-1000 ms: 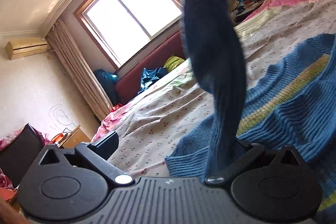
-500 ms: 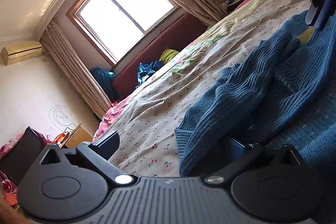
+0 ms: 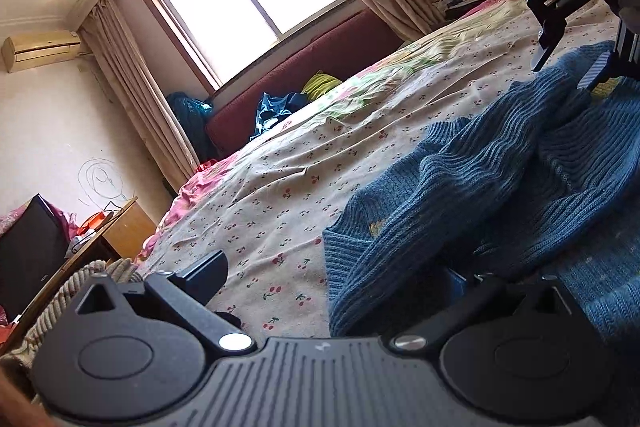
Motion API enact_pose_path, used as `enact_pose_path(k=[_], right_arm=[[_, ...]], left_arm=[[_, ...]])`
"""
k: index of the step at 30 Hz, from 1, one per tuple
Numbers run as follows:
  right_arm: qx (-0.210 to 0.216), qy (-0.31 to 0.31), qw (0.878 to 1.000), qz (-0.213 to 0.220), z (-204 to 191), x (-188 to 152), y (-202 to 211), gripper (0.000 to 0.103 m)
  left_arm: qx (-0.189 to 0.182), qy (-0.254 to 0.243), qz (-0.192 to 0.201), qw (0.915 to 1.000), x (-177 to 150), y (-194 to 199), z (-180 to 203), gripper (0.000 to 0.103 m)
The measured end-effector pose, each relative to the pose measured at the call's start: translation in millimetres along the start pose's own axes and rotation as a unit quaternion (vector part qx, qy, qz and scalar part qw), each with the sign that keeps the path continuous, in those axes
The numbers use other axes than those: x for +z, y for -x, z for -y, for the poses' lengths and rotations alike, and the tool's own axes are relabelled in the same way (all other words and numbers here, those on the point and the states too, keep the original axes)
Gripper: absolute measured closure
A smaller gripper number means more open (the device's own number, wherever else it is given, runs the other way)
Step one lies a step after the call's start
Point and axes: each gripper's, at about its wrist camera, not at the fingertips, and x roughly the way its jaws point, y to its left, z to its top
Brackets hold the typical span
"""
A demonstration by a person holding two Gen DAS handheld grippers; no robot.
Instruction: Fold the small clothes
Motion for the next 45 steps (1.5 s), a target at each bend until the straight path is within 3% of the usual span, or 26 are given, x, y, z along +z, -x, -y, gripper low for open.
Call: enact_pose_path(k=[2, 4, 7, 10, 17, 22, 24, 26, 29, 32, 34, 37, 42, 45], right_arm=[[0.005, 0.009, 1.0, 0.002, -4.4, 0.0, -2.1, 0.055], [0.007, 0.016, 1.0, -0.002, -9.2, 0.6, -3.3, 0.071], [0.004, 0.022, 1.0, -0.01, -12.6, 1.8, -0.8, 0.086], [0.0, 0.03, 1.0, -0.003, -15.2, 2.4, 7.4, 0.096], [0.036, 0.048, 0.998, 0.003, -37.0, 12.1, 23.0, 0.097], [0.137, 0.058, 0.989, 0.01, -73.5, 18.0, 58.5, 0.097], [0.181, 0.075, 0.98, 0.026, -88.9, 18.8, 86.0, 0.098], [0.196, 0.093, 0.975, 0.04, -90.2, 15.4, 110.4, 0.098], [0.156, 0.098, 0.981, 0.053, -62.7, 6.8, 130.8, 0.098], [0.031, 0.098, 0.993, 0.057, -3.4, -4.3, 118.7, 0.098], [-0.036, 0.053, 0.998, 0.012, 39.2, -8.9, 96.7, 0.097], [-0.027, 0.008, 1.0, -0.002, 71.5, -19.5, 90.1, 0.098], [-0.005, 0.029, 1.0, 0.01, 56.6, -18.5, 96.1, 0.098], [0.031, 0.018, 0.999, 0.008, 40.9, -6.9, 99.3, 0.098]], left_arm=[[-0.001, 0.001, -0.002, 1.0, -0.5, 0.6, 1.3, 0.0], [-0.001, 0.003, -0.003, 1.0, -0.5, 0.9, 1.0, 0.0], [-0.001, 0.004, -0.004, 1.0, 0.1, 1.2, 1.2, 0.0], [0.0, 0.003, -0.003, 1.0, 1.3, 1.2, 0.5, 0.0], [0.014, 0.01, 0.003, 0.9998, 8.5, 2.3, -6.7, 0.0], [0.035, 0.047, 0.024, 0.998, 27.9, 10.9, -30.5, 0.0], [0.027, 0.065, 0.028, 0.9971, 32.7, 16.7, -36.8, 0.0], [0.015, 0.07, 0.03, 0.997, 31.6, 22.6, -36.8, 0.0], [-0.002, 0.039, 0.021, 0.999, 18.2, 28.9, -21.7, 0.0], [-0.036, -0.005, -0.007, 0.9993, 2.7, 31.4, -3.2, 0.0], [-0.048, -0.027, -0.003, 0.9985, 0.3, 39.8, 2.5, 0.0], [-0.04, -0.052, 0.017, 0.9977, 3.8, 50.7, 3.7, 0.0], [-0.036, -0.061, 0.024, 0.9972, 11.6, 48.4, 2.6, 0.0], [-0.031, -0.057, 0.03, 0.9975, 19.0, 42.7, 0.8, 0.0]])
